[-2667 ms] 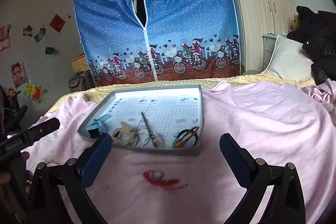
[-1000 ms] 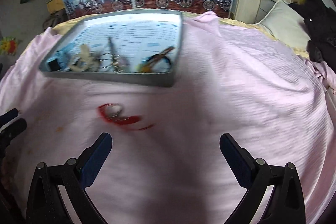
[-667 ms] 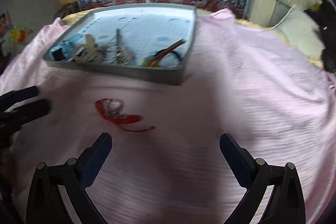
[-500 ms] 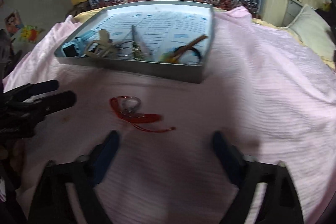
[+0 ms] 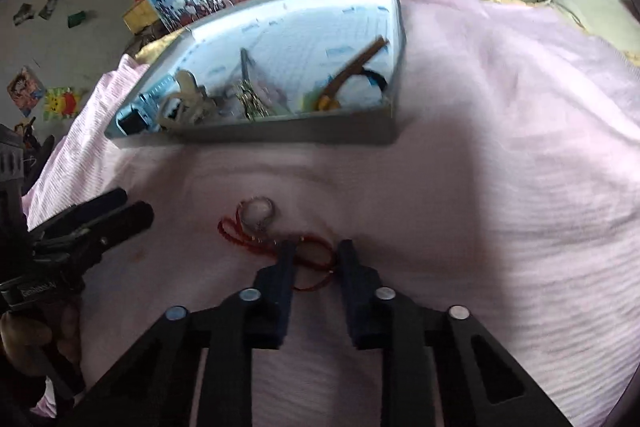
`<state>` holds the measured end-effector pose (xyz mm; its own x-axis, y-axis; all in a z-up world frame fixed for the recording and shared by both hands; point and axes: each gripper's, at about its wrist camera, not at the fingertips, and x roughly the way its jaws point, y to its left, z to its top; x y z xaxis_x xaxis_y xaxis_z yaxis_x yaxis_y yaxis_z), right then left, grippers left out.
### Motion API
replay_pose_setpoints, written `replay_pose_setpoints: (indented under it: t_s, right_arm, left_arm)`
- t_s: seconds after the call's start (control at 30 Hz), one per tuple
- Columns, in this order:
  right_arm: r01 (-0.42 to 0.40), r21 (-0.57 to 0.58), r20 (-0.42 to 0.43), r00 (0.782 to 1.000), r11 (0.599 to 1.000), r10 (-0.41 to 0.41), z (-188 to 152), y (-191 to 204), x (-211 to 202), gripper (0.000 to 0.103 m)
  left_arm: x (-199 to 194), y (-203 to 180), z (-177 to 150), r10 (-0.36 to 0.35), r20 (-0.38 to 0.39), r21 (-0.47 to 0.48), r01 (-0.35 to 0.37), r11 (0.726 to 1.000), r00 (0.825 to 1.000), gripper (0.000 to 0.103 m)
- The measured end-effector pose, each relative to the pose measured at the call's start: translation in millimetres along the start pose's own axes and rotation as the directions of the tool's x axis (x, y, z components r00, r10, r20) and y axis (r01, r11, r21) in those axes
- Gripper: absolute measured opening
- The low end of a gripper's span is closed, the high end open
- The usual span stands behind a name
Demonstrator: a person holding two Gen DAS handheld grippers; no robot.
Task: Organize jewelry
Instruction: 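Grasp the silver ring with the left tool while the right tool grasps the red string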
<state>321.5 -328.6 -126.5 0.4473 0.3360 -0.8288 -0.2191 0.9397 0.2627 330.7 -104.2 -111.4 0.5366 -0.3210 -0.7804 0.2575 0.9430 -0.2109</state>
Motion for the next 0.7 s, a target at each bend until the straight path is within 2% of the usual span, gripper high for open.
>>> replay_pose_setpoints:
  t_s: [0.17, 0.2, 0.3, 0.43, 0.53, 0.63, 0.7]
  right_arm:
    - [0.006, 0.031, -0.004, 1.0, 0.999, -0.006, -2, -10, -7, 0.008]
    - [0.012, 0.033, 0.0, 1.0, 0.999, -0.012, -2, -11, -8, 0.007]
    - [0.079, 0.041, 0.03, 0.996, 0.996, -0.08, -1, -18, -15, 0.007]
    - [0.155, 0.106, 0.078, 0.983, 0.982, -0.164, 0, -36, -28, 0.007]
    - [0.132, 0.159, 0.08, 0.986, 0.978, -0.146, -1, -49, -30, 0.007]
    - [0.121, 0.164, 0.073, 0.988, 0.979, -0.134, -3, -50, -29, 0.007]
    - [0.117, 0.158, 0.075, 0.989, 0.98, -0.13, -2, -47, -28, 0.007]
  left_arm:
    - [1, -16, 0, -0.078, -0.002, 0.048, 0.078, 0.996, 0.997, 0.09]
    - [2, -20, 0, -0.091, -0.004, 0.064, 0.091, 0.994, 0.996, 0.088]
    - [10, -33, 3, -0.129, -0.033, 0.106, 0.132, 0.986, 0.991, 0.079]
    - [21, -49, 6, -0.167, -0.068, 0.161, 0.175, 0.971, 0.984, 0.073]
    - [32, -63, 6, -0.177, -0.106, 0.215, 0.197, 0.957, 0.978, 0.069]
    - [43, -72, 11, -0.184, -0.12, 0.232, 0.208, 0.95, 0.976, 0.063]
    - [47, -74, 16, -0.203, -0.118, 0.221, 0.225, 0.949, 0.972, 0.052]
